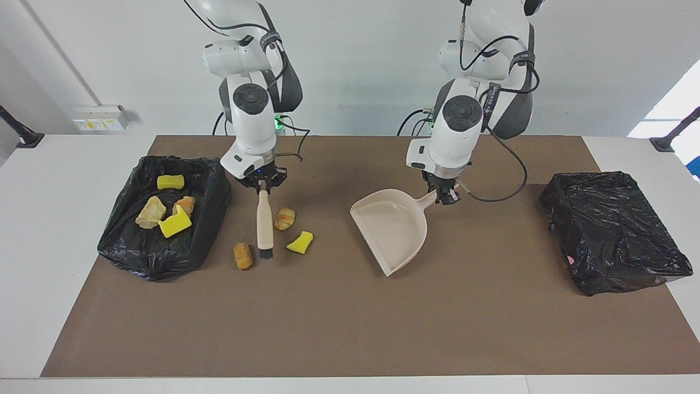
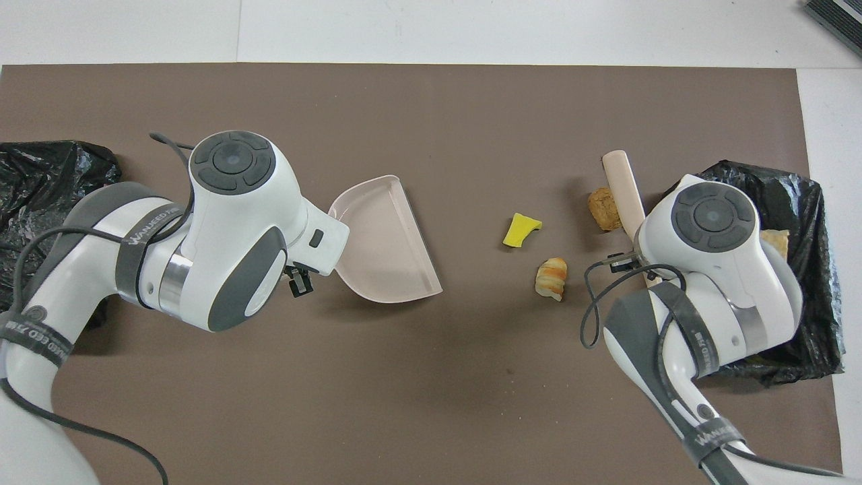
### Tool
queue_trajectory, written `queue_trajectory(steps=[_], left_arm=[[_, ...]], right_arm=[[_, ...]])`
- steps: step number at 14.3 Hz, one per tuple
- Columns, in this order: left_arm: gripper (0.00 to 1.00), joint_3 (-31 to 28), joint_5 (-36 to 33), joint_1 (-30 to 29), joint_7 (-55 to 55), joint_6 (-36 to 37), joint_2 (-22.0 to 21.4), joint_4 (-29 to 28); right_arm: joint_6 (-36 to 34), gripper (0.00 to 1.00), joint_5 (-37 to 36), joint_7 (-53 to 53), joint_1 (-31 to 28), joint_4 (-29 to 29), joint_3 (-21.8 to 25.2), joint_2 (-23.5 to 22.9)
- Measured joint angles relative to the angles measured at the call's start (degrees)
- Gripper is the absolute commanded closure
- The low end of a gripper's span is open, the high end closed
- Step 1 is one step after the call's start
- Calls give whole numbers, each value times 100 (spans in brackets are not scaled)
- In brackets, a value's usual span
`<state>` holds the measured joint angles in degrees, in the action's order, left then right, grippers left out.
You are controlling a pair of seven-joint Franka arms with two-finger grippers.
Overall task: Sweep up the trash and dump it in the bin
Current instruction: 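Sweep the sponge and crust into the dustpan with the right gripper's brush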
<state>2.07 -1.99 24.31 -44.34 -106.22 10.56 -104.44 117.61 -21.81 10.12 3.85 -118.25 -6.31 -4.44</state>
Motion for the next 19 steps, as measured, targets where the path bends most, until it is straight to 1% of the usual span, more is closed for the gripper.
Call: queue_trajectory(steps=[2,3,6,8,11,13,16,19], left_arm=[[100,10,-5,0,-43,-240,-101,-255],[100,15,-21,1,-65,-298,-132,-365],[100,23,-59,2,-140,-471,-165,-573],[100,29,-67,3,-157,-508,-199,-656],[100,38,-70,6,-166,-543,-305,-826],[100,43,-71,10,-166,-619,-333,-914],[100,43,-72,10,-166,-664,-353,-968],[100,42,-72,10,-166,-867,-431,-1192]], right_arm=[[57,100,-499,-3,-74,145,-4,-285],[64,100,-607,-3,-71,170,-15,-407],[68,100,-665,-111,-47,178,-84,-722],[73,100,-508,-143,50,184,-152,-843],[-15,100,405,-143,477,213,-183,-795],[-73,100,871,-143,745,219,-208,-772],[-72,100,1690,-106,1022,220,-214,-767],[-22,100,2488,-23,1267,223,-218,-767]])
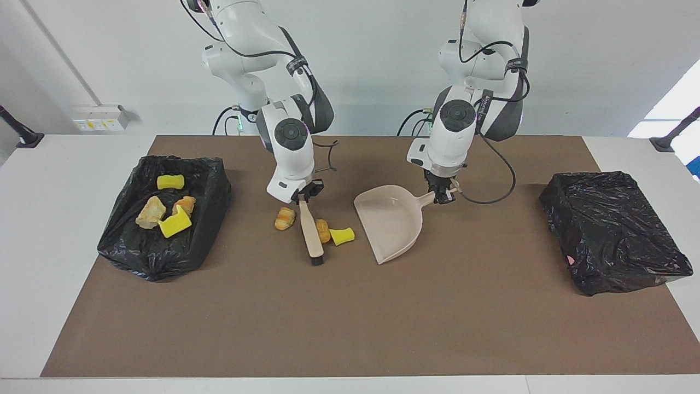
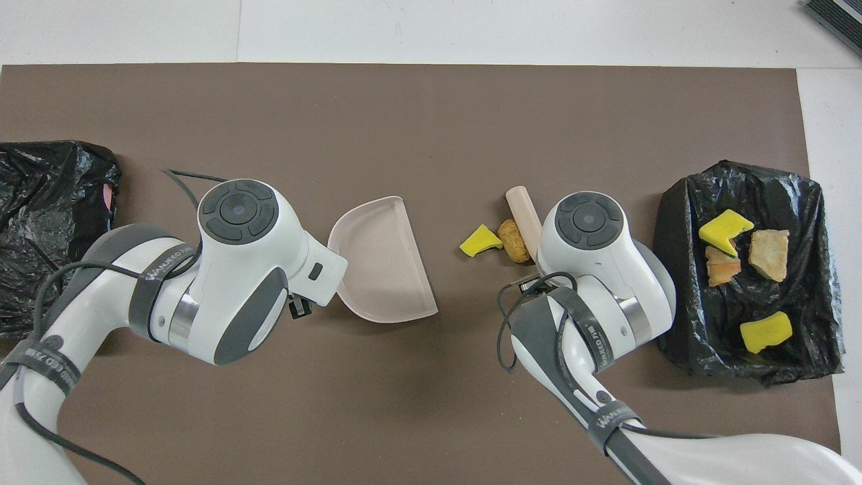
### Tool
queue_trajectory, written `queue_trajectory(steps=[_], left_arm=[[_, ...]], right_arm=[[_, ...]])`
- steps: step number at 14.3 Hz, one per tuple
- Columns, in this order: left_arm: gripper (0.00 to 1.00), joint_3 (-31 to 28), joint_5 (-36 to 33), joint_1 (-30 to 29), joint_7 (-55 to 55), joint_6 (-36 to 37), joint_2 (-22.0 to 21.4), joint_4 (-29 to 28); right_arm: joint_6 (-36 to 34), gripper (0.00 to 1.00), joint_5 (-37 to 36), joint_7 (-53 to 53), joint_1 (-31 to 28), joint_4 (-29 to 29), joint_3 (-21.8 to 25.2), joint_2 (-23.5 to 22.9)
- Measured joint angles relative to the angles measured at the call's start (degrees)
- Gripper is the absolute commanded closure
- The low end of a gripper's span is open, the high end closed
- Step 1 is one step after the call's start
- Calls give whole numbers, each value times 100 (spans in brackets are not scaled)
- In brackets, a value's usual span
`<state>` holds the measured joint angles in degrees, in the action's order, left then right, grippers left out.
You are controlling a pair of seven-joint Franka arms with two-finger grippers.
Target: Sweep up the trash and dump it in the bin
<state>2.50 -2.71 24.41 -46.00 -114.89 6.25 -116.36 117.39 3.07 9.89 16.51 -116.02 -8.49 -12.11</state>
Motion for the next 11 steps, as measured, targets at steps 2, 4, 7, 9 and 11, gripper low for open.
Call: queue_trajectory(steps=[2,4,7,9,11], left_arm=[[100,10,0,40,0,-148,-16,-195],[100,28,0,96,1,-219,-17,-297],[100,24,-5,96,3,-235,-22,-311],[100,25,-5,97,9,-238,-22,-312],[100,25,-5,97,14,-239,-22,-312]], right_arm=[[106,100,418,4,241,8,-7,-1],[278,100,943,4,491,26,-13,-1],[482,100,1693,-12,714,79,-15,14],[495,100,2340,-179,731,201,-22,43],[296,100,2503,-202,710,322,-7,149]])
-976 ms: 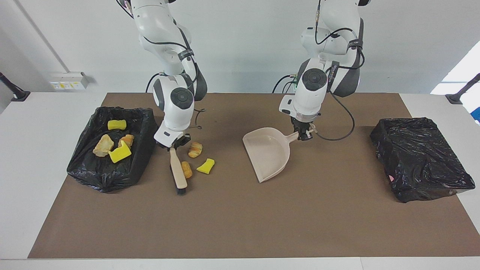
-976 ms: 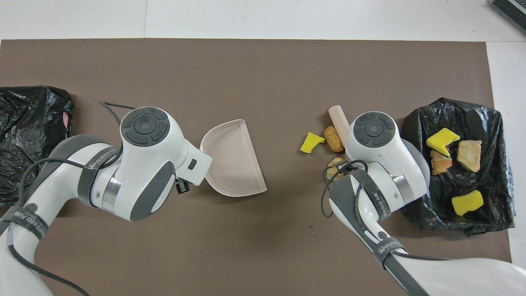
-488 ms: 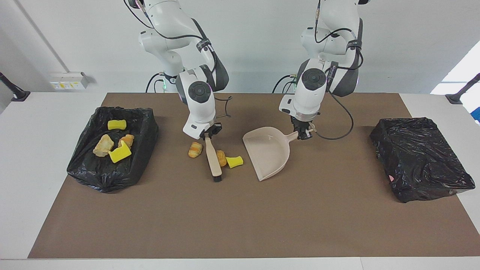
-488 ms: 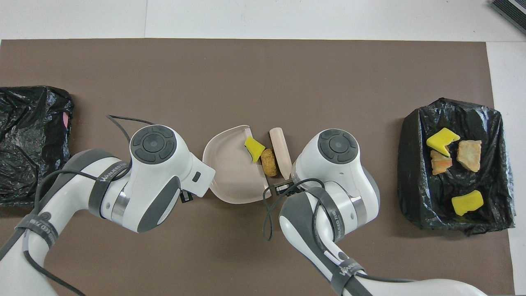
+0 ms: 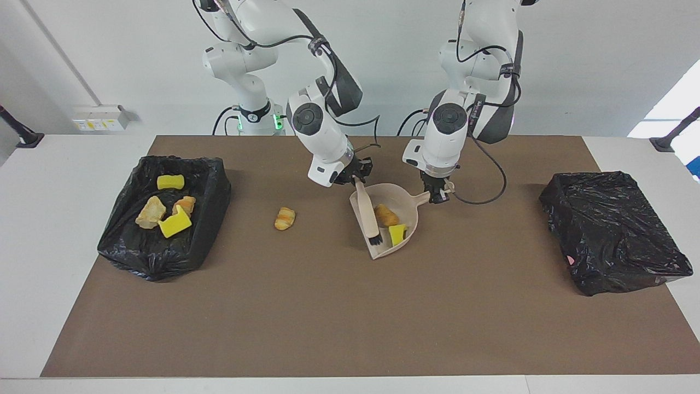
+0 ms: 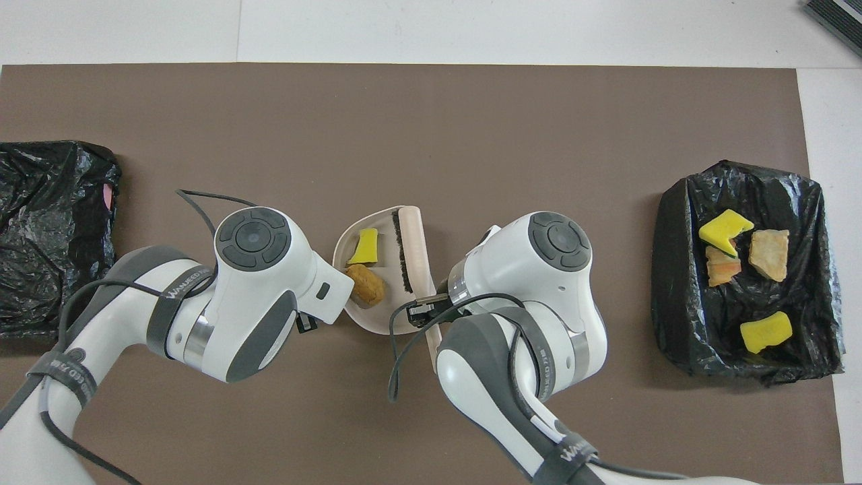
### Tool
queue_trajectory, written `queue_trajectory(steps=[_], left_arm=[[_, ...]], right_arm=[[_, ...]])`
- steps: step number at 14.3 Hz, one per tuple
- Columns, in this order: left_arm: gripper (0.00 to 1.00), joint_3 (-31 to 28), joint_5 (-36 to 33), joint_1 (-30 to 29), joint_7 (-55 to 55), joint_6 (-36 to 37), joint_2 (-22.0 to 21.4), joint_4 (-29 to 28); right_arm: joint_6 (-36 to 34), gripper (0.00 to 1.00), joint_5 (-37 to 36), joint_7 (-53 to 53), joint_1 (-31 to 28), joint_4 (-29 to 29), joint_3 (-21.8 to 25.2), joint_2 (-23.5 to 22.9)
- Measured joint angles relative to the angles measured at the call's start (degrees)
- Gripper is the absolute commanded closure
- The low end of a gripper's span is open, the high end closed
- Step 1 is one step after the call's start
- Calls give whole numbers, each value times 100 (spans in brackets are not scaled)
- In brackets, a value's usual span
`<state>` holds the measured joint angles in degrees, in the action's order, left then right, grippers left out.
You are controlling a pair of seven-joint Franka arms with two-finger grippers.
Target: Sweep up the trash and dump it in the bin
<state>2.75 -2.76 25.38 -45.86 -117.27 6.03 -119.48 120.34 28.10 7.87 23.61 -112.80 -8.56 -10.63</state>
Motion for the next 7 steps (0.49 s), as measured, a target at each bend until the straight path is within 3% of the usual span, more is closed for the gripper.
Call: queue_trajectory(steps=[4,7], left_arm=[[100,0,0,0,3,-1,0,-1],[100,0,0,0,4,-2,-1,-1]], right_arm=[[-1093,100,-131,0,-626,26,63,485],[-1602,100,-904,165,-1323,-3,101,687]])
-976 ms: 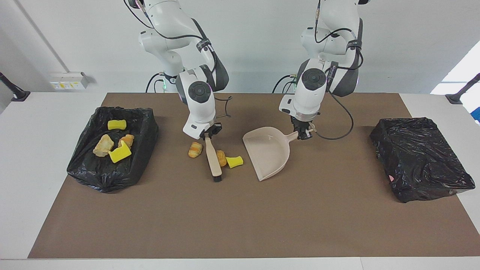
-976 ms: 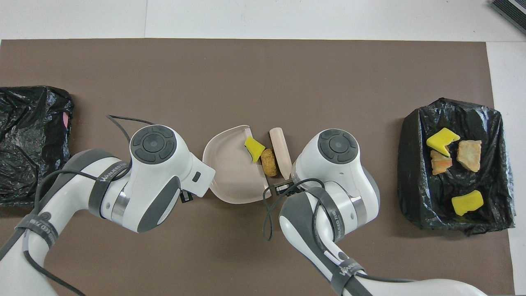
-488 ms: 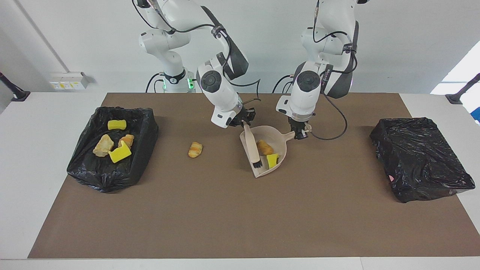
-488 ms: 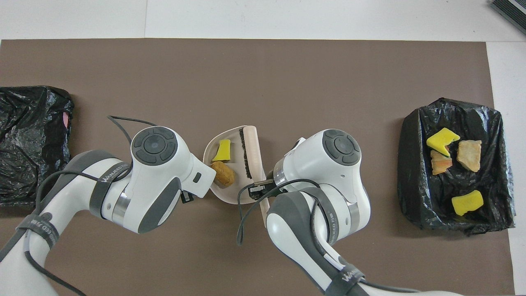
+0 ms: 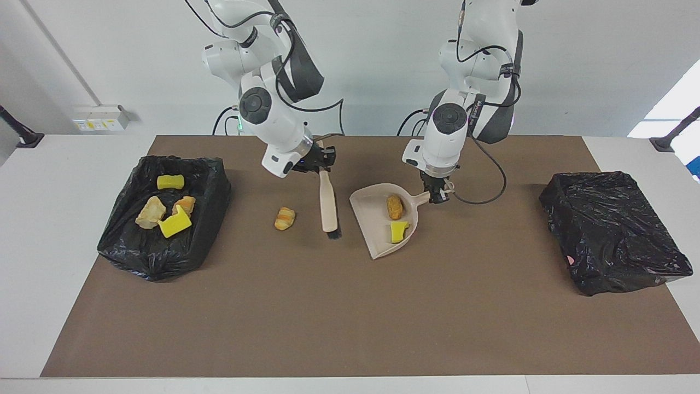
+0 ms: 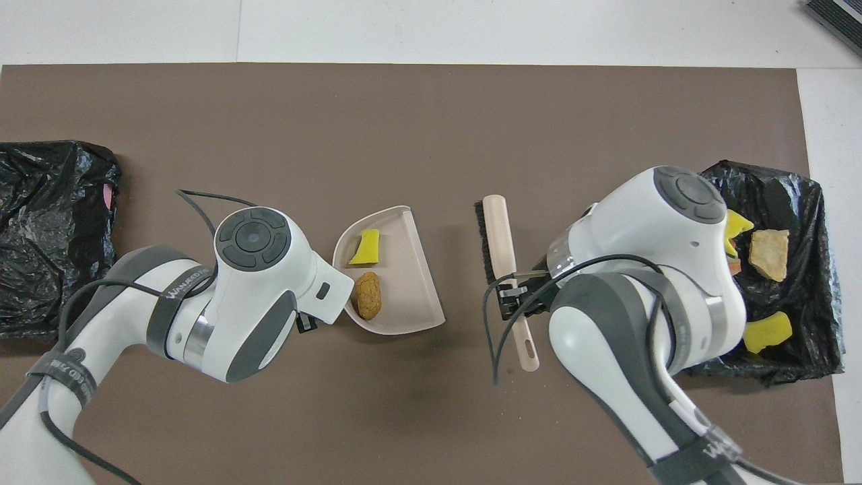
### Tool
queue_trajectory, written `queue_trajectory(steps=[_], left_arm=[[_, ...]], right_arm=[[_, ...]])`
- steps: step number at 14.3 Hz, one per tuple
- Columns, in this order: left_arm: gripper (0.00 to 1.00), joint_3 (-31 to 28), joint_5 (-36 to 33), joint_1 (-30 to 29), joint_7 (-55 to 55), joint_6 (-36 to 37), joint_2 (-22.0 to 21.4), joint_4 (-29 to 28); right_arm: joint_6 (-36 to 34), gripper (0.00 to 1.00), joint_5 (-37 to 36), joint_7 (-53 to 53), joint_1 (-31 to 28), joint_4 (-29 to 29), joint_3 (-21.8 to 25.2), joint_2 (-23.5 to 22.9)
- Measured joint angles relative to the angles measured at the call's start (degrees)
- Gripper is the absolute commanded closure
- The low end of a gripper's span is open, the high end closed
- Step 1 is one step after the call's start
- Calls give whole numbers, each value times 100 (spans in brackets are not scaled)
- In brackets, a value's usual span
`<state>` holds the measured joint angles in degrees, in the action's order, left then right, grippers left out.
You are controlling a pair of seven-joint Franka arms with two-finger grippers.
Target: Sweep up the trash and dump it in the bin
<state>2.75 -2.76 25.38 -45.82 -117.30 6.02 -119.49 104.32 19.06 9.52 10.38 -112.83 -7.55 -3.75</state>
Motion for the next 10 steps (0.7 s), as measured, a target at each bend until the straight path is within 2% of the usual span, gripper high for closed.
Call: queue_trajectory(steps=[3,5,8,10], left_arm=[[100,0,0,0,0,0,-1,0],[100,-1,0,0,1,-1,-2,-1],[100,0,0,0,3,-4,-2,-4],[100,-1,0,0,4,-5,-2,-5]], right_arm=[[-33,100,-717,503,-250,-150,8,37],[-8,100,-925,646,-316,-484,3,165],[282,100,-971,660,-566,-1380,2,659],[848,100,-973,653,-621,-2041,-7,957]])
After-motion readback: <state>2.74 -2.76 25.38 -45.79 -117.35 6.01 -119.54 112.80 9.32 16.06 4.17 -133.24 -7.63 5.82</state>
